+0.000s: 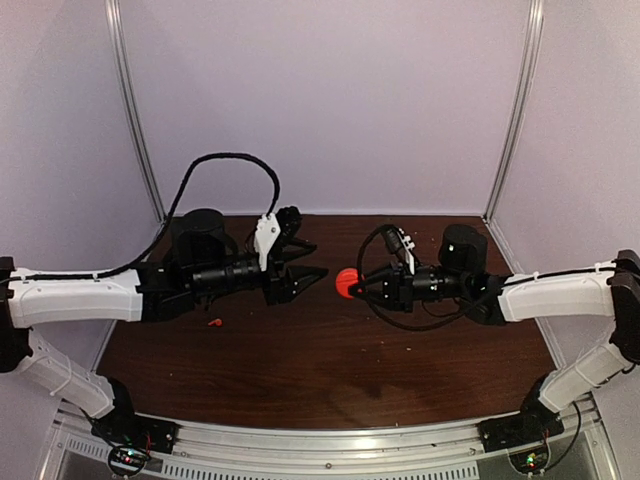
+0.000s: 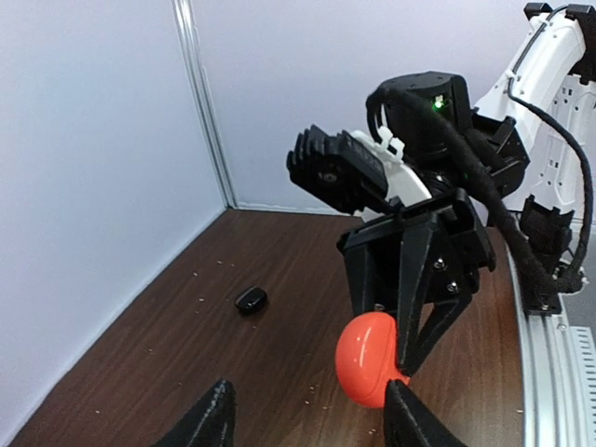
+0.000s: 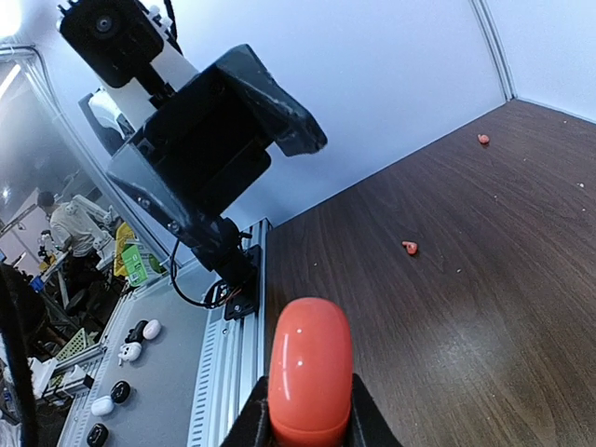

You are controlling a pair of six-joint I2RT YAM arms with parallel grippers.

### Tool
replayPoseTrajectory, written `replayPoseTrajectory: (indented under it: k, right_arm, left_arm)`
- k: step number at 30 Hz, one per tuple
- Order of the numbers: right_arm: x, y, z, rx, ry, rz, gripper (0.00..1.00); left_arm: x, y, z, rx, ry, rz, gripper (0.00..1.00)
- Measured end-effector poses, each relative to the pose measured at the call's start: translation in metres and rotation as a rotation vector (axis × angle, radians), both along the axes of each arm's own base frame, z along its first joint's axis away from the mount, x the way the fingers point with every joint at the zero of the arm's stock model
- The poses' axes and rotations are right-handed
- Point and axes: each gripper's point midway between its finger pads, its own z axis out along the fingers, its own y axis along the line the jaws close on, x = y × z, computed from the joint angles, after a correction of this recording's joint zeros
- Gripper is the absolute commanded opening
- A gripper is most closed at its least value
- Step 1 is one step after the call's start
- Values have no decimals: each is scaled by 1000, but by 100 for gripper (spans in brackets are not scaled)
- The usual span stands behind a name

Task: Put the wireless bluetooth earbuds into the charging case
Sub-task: Pass from the right arm to the left

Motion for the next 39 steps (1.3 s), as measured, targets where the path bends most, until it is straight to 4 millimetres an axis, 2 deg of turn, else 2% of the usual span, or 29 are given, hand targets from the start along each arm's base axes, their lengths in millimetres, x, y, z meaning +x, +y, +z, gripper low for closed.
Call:
replayPoseTrajectory:
  k: [9, 20, 28, 35, 39]
  right_arm:
    - [-16, 4, 11, -33, -128, 57, 11]
    - [-27, 8, 3, -76, -177, 94, 11]
    - [-29, 7, 0, -87, -188, 103, 15]
    - [-29, 7, 1, -87, -206, 100, 43]
    - [-28, 7, 2, -82, -206, 94, 46]
  left_arm:
    - [-22, -25, -16, 19, 188, -211, 45]
    - [-35, -39, -34, 56, 292, -334, 36]
    - [-36, -39, -37, 60, 318, -344, 18]
    - [-38, -39, -36, 55, 332, -352, 12]
    - [-38, -39, -35, 49, 330, -353, 11]
